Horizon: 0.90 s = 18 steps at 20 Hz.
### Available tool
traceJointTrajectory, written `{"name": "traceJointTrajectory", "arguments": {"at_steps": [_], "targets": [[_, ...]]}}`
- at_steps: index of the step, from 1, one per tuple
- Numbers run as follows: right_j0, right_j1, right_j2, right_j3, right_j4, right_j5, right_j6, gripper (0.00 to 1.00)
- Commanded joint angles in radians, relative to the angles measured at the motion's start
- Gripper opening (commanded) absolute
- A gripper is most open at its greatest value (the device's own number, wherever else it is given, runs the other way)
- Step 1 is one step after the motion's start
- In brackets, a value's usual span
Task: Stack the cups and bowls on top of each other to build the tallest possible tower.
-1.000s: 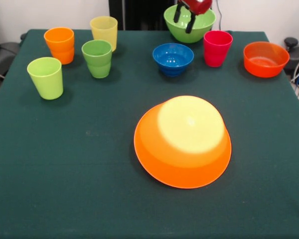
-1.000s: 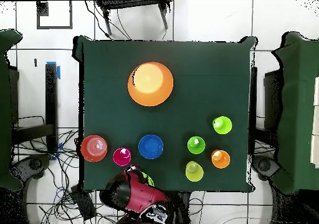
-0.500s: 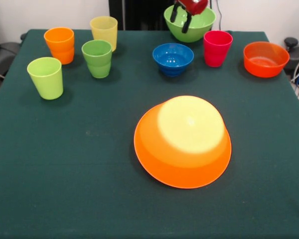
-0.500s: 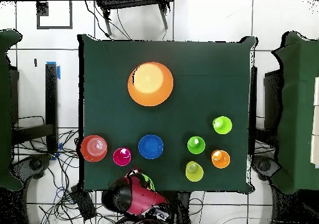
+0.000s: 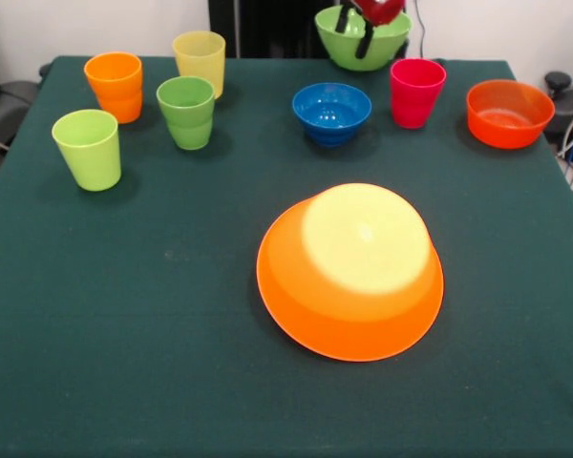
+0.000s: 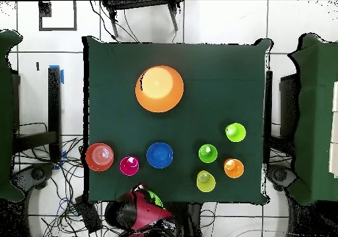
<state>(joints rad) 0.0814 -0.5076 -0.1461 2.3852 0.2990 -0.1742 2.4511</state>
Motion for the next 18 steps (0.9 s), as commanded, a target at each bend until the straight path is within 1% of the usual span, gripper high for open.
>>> {"name": "traceJointTrajectory", "arguments": {"at_steps": [1, 4, 7, 9, 10, 13, 15, 16, 18], "targets": [[-0.006, 0.055, 0.133, -0.002, 0.054, -0.062, 0.283, 1.0], [0.0, 0.069, 0.122, -0.019, 0.044, -0.073, 0.283, 1.0], [0.008, 0.086, 0.092, -0.052, 0.027, -0.09, 0.258, 1.0], [-0.013, 0.1, 0.084, -0.083, -0.011, -0.118, 0.228, 1.0], [-0.017, 0.112, 0.073, -0.102, -0.039, -0.164, 0.21, 0.0], [-0.017, 0.129, 0.065, -0.115, -0.078, -0.254, 0.217, 0.0], [-0.025, 0.121, 0.064, -0.114, -0.092, -0.258, 0.208, 0.0], [-0.037, 0.094, 0.07, -0.106, -0.095, -0.21, 0.188, 0.0], [-0.05, 0.047, 0.072, -0.098, -0.1, -0.147, 0.174, 0.0]]}}
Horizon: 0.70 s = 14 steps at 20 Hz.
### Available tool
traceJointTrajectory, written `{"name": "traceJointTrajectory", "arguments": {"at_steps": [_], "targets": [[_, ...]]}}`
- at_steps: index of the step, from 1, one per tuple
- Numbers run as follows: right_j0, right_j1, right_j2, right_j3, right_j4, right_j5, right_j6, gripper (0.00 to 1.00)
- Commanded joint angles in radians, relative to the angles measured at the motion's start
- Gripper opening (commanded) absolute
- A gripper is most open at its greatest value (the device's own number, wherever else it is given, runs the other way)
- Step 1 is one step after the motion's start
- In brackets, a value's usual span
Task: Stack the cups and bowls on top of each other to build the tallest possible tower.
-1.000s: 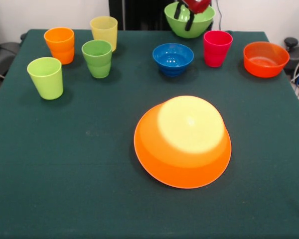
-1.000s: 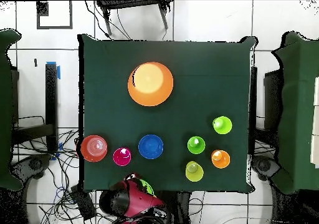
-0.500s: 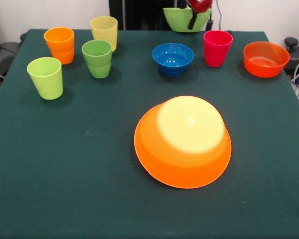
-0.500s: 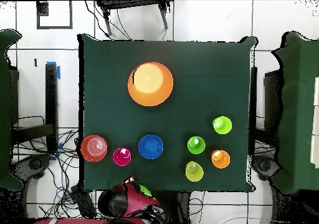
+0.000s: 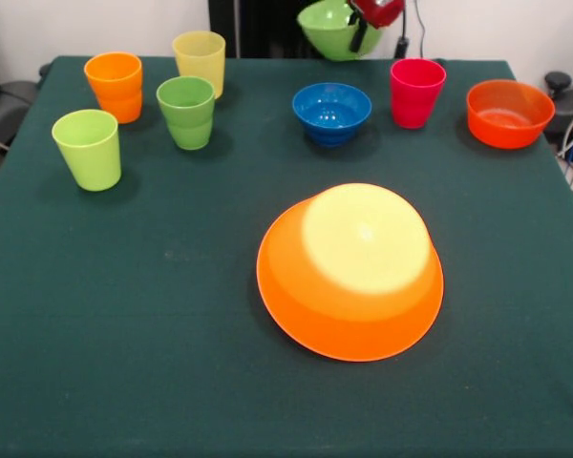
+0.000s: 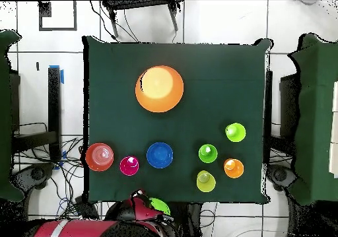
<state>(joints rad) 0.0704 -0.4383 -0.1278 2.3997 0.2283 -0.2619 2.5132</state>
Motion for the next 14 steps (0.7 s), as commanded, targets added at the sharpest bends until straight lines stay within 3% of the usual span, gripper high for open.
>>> {"name": "traceJointTrajectory", "arguments": {"at_steps": [1, 5, 8, 11, 14], "targets": [[-0.045, -0.043, 0.054, -0.108, -0.035, -0.032, 0.103, 0.0], [-0.019, -0.138, 0.012, -0.127, -0.025, 0.128, 0.033, 0.0], [-0.046, -0.211, 0.008, -0.159, -0.071, 0.246, -0.042, 0.0], [-0.017, -0.279, -0.044, -0.211, -0.097, 0.386, -0.101, 0.0], [0.026, -0.299, -0.111, -0.282, -0.147, 0.415, -0.136, 0.0]]}}
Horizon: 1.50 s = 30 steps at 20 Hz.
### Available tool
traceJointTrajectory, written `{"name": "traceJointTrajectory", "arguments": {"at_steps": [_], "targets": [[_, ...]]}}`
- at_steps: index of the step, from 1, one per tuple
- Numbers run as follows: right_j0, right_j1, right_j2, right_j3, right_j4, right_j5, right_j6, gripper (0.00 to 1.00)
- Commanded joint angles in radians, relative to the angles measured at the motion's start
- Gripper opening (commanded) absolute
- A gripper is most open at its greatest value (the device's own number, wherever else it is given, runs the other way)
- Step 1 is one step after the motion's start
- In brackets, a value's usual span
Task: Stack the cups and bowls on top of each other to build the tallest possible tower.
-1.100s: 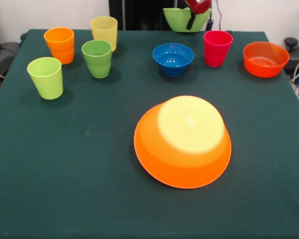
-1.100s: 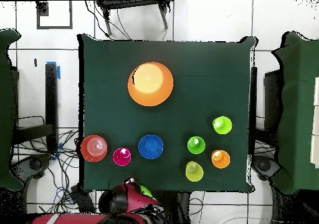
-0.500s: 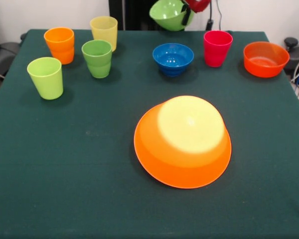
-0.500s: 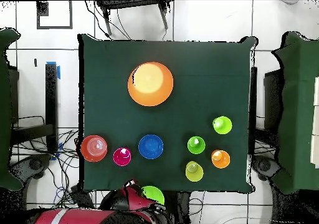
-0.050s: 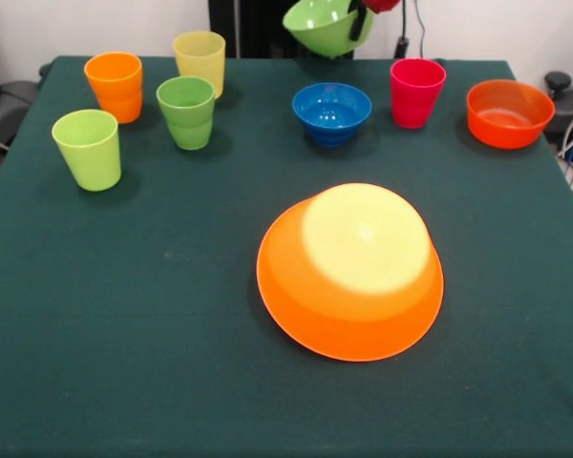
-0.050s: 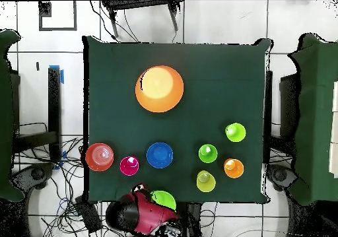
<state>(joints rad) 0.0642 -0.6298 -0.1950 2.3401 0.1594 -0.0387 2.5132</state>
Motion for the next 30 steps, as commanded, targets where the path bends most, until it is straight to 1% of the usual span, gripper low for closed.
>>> {"name": "traceJointTrajectory", "arguments": {"at_steps": [1, 3, 4, 9, 12, 14, 15, 18, 21, 26, 28, 30], "targets": [[0.048, -0.109, -0.069, -0.25, -0.1, 0.186, -0.147, 0.0], [0.055, -0.102, -0.091, -0.3, -0.151, 0.15, -0.16, 0.0], [0.028, -0.104, -0.064, -0.314, -0.175, 0.156, -0.16, 0.0], [0.045, -0.098, -0.08, -0.437, -0.258, 0.205, -0.152, 0.0], [-0.005, -0.107, -0.015, -0.487, -0.296, 0.242, -0.166, 0.0], [-0.035, -0.095, 0.032, -0.524, -0.311, 0.264, -0.172, 0.0], [-0.051, -0.09, 0.057, -0.544, -0.316, 0.286, -0.179, 0.0], [-0.068, -0.083, 0.1, -0.62, -0.324, 0.374, -0.198, 0.0], [-0.074, -0.071, 0.134, -0.698, -0.33, 0.442, -0.207, 0.0], [-0.109, -0.034, 0.222, -0.783, -0.345, 0.472, -0.216, 0.0], [-0.12, -0.028, 0.256, -0.809, -0.338, 0.504, -0.219, 0.0], [-0.154, -0.026, 0.323, -0.807, -0.312, 0.529, -0.225, 0.0]]}}
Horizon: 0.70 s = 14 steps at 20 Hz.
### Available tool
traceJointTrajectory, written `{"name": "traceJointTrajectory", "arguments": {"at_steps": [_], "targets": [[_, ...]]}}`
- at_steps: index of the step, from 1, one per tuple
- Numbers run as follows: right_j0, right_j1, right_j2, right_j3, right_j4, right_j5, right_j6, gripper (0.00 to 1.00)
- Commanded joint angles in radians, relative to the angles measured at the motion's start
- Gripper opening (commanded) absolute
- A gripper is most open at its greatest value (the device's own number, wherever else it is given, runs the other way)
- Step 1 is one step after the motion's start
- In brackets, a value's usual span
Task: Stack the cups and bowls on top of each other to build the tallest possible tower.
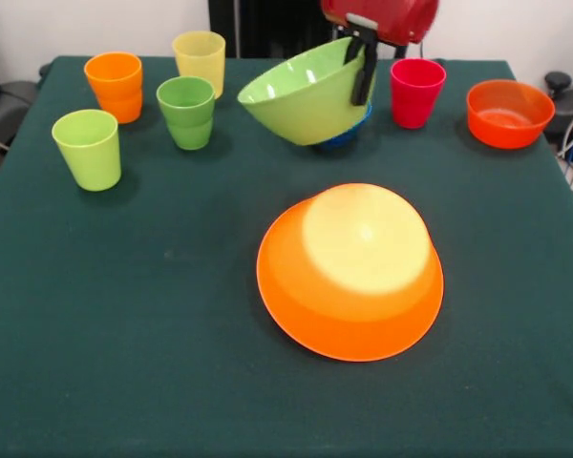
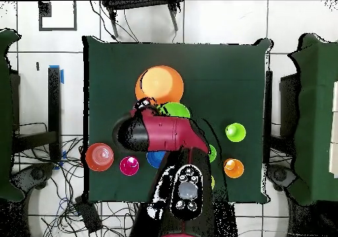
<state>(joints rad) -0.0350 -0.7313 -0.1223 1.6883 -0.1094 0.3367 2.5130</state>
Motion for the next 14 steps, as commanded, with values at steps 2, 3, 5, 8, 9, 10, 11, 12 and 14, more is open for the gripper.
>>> {"name": "traceJointTrajectory", "arguments": {"at_steps": [2, 3, 5, 8, 9, 10, 11, 12, 14], "targets": [[-0.1, 0.078, 0.333, -0.145, -0.019, 0.154, -0.237, 0.0], [-0.117, 0.087, 0.364, -0.15, -0.012, 0.16, -0.242, 0.0], [-0.137, 0.108, 0.405, -0.172, -0.017, 0.163, -0.245, 0.0], [-0.157, 0.137, 0.44, -0.211, -0.052, 0.132, -0.251, 0.0], [-0.152, 0.143, 0.431, -0.236, -0.071, 0.145, -0.246, 0.0], [-0.135, 0.156, 0.404, -0.27, -0.092, 0.152, -0.237, 0.0], [-0.116, 0.166, 0.369, -0.305, -0.114, 0.165, -0.225, 0.0], [-0.098, 0.181, 0.335, -0.346, -0.139, 0.183, -0.221, 0.0], [-0.068, 0.213, 0.271, -0.44, -0.189, 0.264, -0.235, 0.0]]}}
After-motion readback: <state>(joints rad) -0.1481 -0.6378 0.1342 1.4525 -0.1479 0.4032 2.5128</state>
